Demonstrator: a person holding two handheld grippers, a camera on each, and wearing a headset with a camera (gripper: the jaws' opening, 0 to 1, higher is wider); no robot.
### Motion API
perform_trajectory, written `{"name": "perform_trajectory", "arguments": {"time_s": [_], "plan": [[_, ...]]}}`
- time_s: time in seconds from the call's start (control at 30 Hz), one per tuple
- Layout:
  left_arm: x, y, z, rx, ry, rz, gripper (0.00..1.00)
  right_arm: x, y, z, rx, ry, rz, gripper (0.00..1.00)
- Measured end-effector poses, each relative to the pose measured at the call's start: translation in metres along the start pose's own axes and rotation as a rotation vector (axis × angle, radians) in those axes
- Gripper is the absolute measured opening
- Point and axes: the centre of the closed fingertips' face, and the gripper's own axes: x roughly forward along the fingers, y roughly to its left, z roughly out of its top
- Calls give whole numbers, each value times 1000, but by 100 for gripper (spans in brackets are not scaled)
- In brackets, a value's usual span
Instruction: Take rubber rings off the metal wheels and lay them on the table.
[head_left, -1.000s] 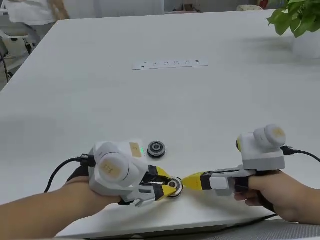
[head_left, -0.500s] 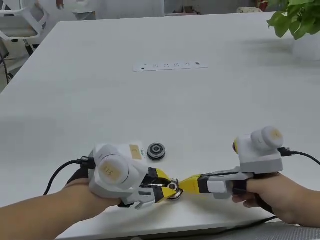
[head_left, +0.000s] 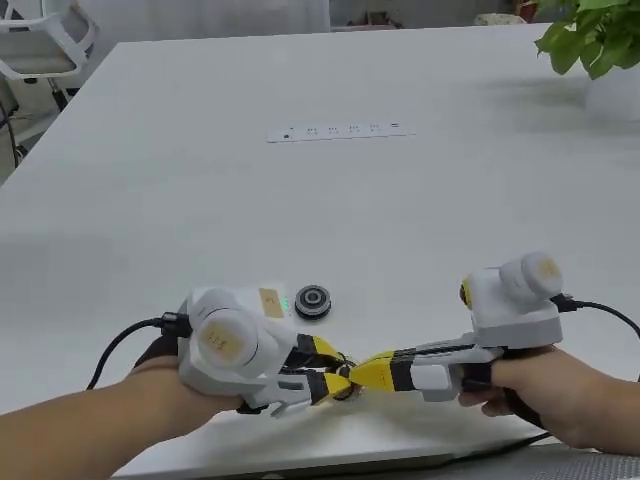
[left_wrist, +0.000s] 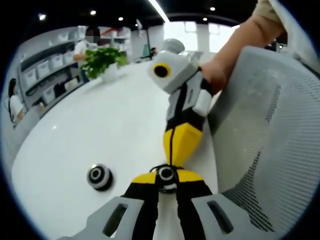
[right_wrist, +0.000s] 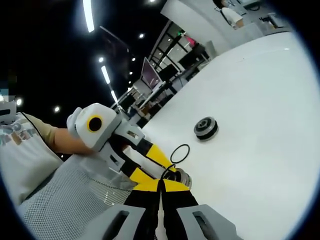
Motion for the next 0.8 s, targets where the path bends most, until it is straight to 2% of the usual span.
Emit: {"name": "perform_trajectory", "arguments": {"time_s": [0.2,0.6,0.8], "plan": [[0,0,0,-10,-2,2,12,-3,-7,0,-9,-2,-33,0],[-5,1,1,0,2,-14,15,-5,-8,5,-17,-15,-44,0],[-16,6,9,-26,-27,-8,17,-5,-6,8,-20,-22,-46,0]]}}
